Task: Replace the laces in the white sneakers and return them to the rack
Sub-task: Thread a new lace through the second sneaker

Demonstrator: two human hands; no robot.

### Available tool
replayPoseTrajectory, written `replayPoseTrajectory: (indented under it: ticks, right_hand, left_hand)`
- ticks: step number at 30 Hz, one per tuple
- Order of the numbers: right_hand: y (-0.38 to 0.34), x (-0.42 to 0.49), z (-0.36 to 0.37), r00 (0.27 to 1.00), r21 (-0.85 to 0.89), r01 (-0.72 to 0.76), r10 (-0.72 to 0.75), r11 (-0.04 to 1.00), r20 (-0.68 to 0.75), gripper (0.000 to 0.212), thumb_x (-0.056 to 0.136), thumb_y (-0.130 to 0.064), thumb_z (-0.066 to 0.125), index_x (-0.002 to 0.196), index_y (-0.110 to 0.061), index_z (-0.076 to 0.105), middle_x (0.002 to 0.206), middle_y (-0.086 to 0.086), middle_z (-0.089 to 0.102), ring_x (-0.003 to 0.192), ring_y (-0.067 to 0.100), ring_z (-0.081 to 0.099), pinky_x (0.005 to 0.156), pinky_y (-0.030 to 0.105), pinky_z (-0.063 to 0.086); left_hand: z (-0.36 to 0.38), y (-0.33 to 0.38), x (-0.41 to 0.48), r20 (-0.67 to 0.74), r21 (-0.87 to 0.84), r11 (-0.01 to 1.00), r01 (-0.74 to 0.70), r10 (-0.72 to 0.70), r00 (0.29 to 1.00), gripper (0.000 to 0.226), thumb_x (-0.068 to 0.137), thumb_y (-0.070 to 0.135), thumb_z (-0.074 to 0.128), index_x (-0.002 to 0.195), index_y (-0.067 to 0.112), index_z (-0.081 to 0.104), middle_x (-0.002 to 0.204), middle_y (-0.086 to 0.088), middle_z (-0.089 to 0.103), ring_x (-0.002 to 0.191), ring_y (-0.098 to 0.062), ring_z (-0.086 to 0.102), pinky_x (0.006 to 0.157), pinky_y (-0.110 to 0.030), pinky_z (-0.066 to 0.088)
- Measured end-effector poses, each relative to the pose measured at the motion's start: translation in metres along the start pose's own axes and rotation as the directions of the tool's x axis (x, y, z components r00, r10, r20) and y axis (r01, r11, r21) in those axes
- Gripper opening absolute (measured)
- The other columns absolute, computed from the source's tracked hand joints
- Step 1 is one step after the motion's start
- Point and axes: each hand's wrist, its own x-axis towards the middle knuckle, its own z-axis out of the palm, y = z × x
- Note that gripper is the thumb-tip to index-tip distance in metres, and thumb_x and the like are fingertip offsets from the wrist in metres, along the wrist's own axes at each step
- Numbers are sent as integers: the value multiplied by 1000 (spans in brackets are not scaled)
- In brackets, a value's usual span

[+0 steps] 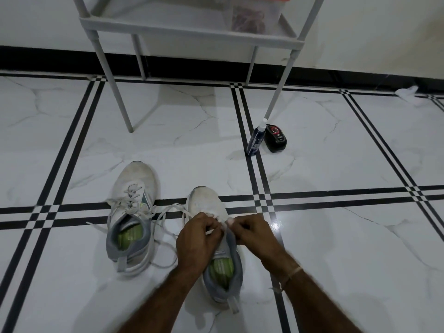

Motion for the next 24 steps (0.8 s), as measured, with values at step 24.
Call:
replayPoseTrajectory:
  ticks: [24]
  right_hand:
    - [-5, 18, -18, 987, 280, 94, -52, 955, -154, 17, 100, -14, 59, 84, -11, 63, 85, 2, 75, 63, 2, 57, 59, 19, 41]
  left_hand:
    - [-23, -1, 6, 80, 82, 996, 25, -31, 996, 23, 66, 53, 80, 80, 43, 65, 106, 25, 51, 105, -2, 42, 83, -29, 33]
